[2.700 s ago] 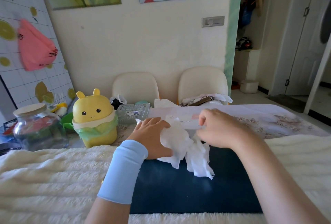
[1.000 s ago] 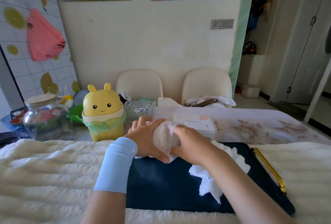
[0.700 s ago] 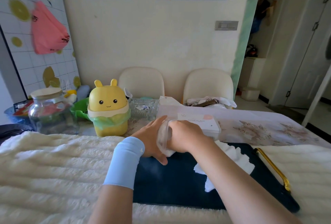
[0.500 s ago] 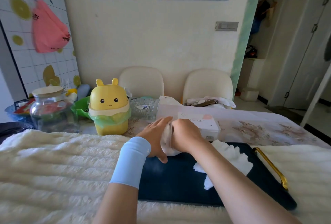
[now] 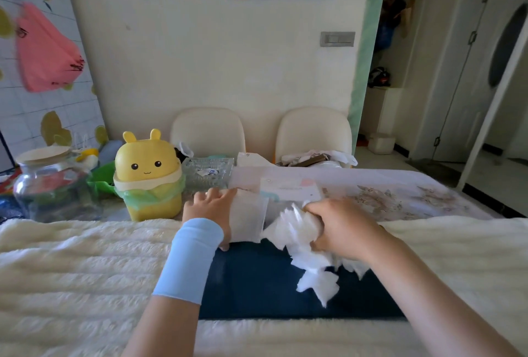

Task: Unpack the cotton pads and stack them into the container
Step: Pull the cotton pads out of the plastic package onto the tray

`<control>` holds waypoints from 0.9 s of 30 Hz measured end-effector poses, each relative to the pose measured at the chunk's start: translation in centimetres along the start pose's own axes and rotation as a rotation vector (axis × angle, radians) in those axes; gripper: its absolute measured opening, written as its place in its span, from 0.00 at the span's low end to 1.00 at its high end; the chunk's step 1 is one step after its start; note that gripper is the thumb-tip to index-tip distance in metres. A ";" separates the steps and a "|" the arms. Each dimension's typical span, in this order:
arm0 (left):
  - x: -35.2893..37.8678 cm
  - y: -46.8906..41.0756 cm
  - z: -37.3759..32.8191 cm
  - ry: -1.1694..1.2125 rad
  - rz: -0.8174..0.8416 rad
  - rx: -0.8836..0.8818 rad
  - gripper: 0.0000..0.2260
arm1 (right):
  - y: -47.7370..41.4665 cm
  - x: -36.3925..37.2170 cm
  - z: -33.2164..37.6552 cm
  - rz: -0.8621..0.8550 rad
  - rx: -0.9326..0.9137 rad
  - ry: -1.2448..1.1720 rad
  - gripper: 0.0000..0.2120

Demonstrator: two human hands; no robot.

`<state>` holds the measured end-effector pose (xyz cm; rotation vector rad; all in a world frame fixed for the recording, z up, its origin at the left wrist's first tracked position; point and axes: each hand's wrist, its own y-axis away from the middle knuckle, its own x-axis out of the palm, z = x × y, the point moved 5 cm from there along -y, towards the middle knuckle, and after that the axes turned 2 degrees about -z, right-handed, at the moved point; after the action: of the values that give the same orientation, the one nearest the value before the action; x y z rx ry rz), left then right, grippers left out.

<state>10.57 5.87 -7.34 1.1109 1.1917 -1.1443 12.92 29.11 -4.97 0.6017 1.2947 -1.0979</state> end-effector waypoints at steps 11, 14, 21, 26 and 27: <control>-1.7 6.7 -12.1 0.439 0.116 0.491 0.31 | 3.8 -2.0 -2.1 0.261 0.090 -0.067 0.53; 0.4 5.9 -12.7 0.470 0.117 0.433 0.34 | 3.7 -2.5 -3.5 0.173 0.083 0.011 0.41; 1.4 7.0 -16.2 0.574 0.200 0.459 0.47 | 4.4 1.1 -5.0 0.225 0.166 -0.051 0.29; 2.2 5.8 -17.6 0.745 0.339 0.468 0.40 | 5.3 0.3 -7.1 0.209 0.196 -0.145 0.26; 1.7 5.4 -17.5 0.895 0.378 0.444 0.29 | 5.4 -0.1 -7.2 0.201 0.199 -0.148 0.26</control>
<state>14.35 23.66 -9.95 2.2261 1.3070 -0.6107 14.47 37.53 -7.64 0.7671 0.9821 -1.0893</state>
